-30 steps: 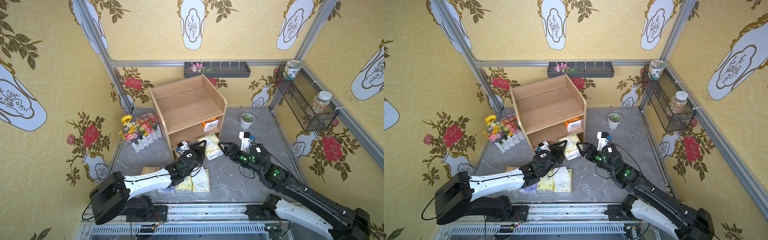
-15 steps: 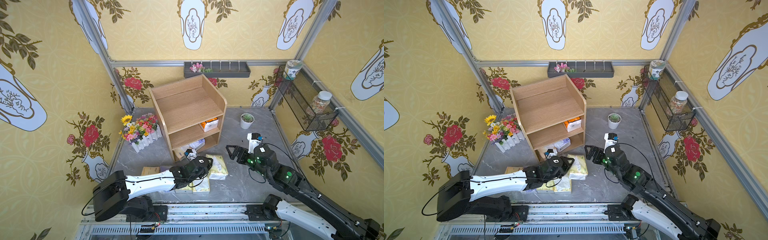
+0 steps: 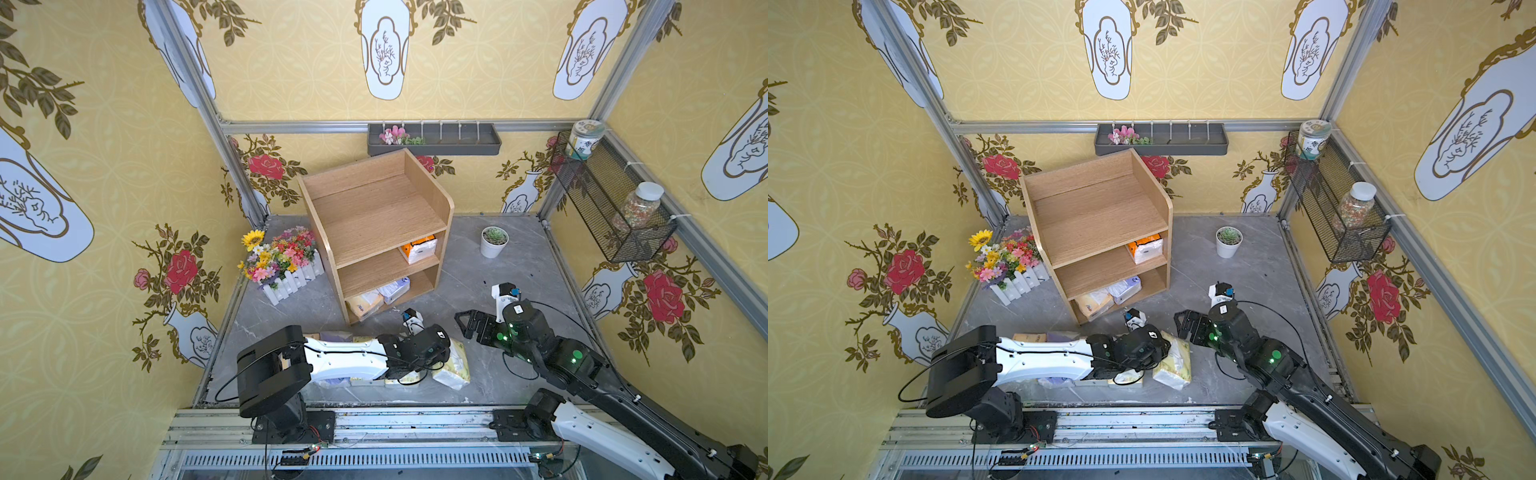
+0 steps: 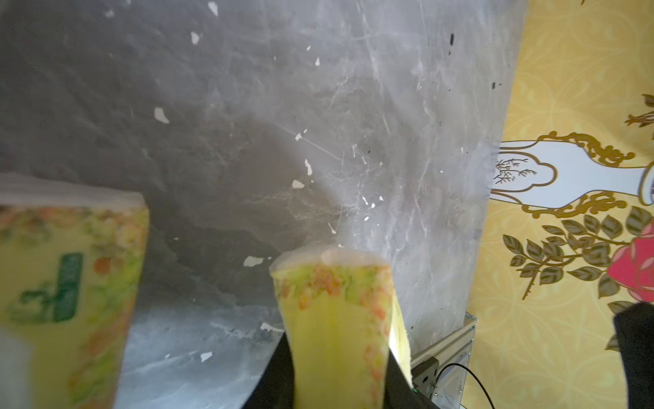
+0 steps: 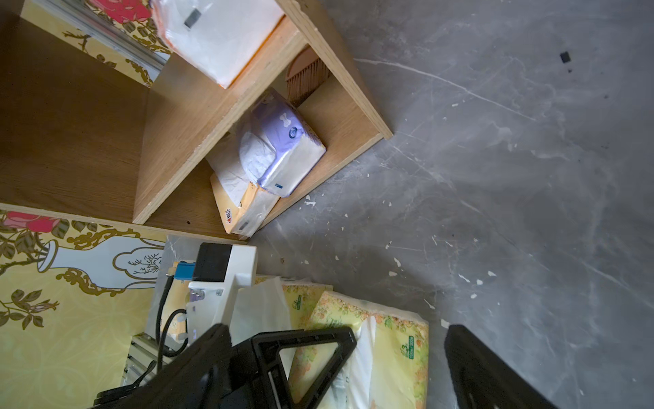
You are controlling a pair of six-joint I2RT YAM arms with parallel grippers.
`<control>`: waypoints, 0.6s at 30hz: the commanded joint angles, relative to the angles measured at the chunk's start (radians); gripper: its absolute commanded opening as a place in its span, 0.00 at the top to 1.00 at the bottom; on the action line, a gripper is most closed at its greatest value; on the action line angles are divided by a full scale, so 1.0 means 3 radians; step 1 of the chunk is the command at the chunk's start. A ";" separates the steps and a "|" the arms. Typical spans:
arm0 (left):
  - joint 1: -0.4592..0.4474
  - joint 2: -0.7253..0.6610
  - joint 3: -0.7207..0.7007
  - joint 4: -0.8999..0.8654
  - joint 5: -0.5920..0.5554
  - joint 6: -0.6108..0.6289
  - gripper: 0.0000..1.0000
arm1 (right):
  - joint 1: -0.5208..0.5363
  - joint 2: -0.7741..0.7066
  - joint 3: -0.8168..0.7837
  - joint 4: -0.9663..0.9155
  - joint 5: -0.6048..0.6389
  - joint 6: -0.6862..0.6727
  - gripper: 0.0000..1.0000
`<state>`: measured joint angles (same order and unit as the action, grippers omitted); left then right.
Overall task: Remove the tissue boxes from the shelf
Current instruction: Place the box of tissues at the center of the board.
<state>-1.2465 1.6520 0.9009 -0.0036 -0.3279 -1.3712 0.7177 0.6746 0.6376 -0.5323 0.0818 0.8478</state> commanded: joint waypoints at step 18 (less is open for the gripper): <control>-0.0397 -0.0332 0.0185 -0.1157 -0.1292 -0.0549 0.34 | -0.0011 0.0270 -0.0482 -0.0136 -0.0738 0.0590 0.06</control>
<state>-1.3506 1.5768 0.9466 -0.1986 -0.5808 -1.4605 0.7132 0.7433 0.5007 -0.5587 -0.0875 0.9966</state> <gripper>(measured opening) 0.661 0.937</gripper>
